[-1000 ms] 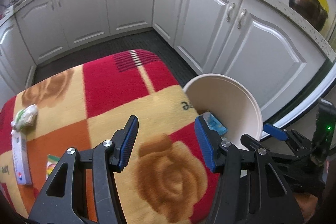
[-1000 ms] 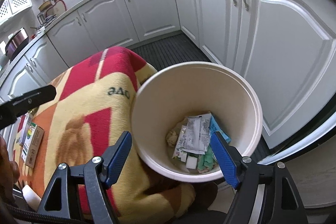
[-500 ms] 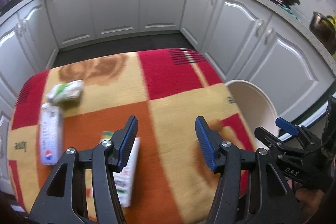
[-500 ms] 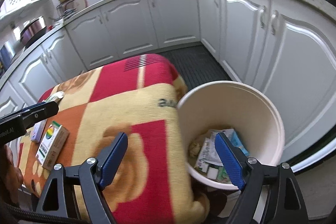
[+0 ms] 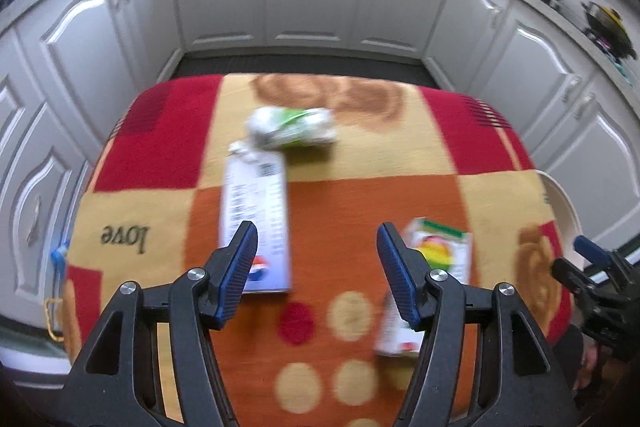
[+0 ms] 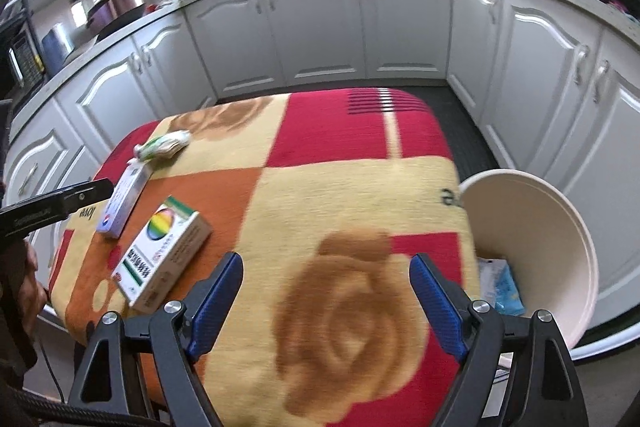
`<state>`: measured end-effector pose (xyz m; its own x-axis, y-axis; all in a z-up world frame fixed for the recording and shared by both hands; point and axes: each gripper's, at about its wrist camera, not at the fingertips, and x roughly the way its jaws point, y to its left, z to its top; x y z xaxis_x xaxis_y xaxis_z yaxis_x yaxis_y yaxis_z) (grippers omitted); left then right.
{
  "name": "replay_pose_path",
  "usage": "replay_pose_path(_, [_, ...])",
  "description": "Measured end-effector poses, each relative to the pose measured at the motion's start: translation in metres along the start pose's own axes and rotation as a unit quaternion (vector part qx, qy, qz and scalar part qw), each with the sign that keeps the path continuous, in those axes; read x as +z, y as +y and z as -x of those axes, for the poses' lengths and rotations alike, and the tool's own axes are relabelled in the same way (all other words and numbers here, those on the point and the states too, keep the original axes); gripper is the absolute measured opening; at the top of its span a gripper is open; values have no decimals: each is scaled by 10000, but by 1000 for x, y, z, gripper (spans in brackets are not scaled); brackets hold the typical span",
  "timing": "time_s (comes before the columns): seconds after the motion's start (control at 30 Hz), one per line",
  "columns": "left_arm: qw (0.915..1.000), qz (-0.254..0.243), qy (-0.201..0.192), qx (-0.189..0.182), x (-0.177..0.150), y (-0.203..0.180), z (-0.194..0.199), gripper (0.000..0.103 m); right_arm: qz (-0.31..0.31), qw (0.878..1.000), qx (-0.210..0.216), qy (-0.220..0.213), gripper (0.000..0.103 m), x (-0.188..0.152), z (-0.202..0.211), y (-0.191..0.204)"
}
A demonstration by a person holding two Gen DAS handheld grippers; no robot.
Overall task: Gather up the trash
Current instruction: 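Move both tools back over the table toward the medicine boxes, then grasp the white medicine box with the left tool while the right grasps the rainbow box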
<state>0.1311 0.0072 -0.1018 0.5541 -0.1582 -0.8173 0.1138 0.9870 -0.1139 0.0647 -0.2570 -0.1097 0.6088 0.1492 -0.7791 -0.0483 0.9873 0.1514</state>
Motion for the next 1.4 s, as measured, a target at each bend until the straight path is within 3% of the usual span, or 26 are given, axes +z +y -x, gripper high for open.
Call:
replay_pose_path(0.17, [9991, 156, 261, 294, -4, 27, -25, 61, 69, 9998, 181, 103, 83, 0, -7, 16])
replay_pose_path(0.3, [9982, 279, 467, 232, -5, 35, -44, 61, 8, 9980, 576, 269, 83, 2, -15, 35])
replay_pose_path(0.6, [9975, 262, 521, 405, 5, 46, -65, 60, 119, 9919, 1057, 693, 83, 4, -51, 94])
replay_pose_path(0.7, [9974, 198, 508, 461, 2, 50, -61, 47, 122, 9914, 1022, 814, 84, 6, -66, 109])
replay_pose_path(0.83, [9971, 64, 554, 519, -9, 55, -52, 47, 185, 9880, 1103, 1068, 84, 7, -87, 128])
replay_pose_path(0.93, [9969, 73, 652, 435, -21, 63, -42, 47, 960, 9860, 810, 1097, 83, 6, -88, 142])
replay_pose_path(1.1, [9967, 60, 726, 358, -40, 65, -34, 47, 1008, 9875, 499, 1103, 77, 13, -78, 116])
replay_pose_path(1.23, [9967, 58, 716, 368, -41, 64, -37, 48, 595, 9868, 715, 1327, 77, 17, -80, 90])
replay_pose_path(1.4, [9963, -57, 736, 447, -36, 57, -43, 53, 365, 9896, 805, 1136, 81, 15, -70, 88])
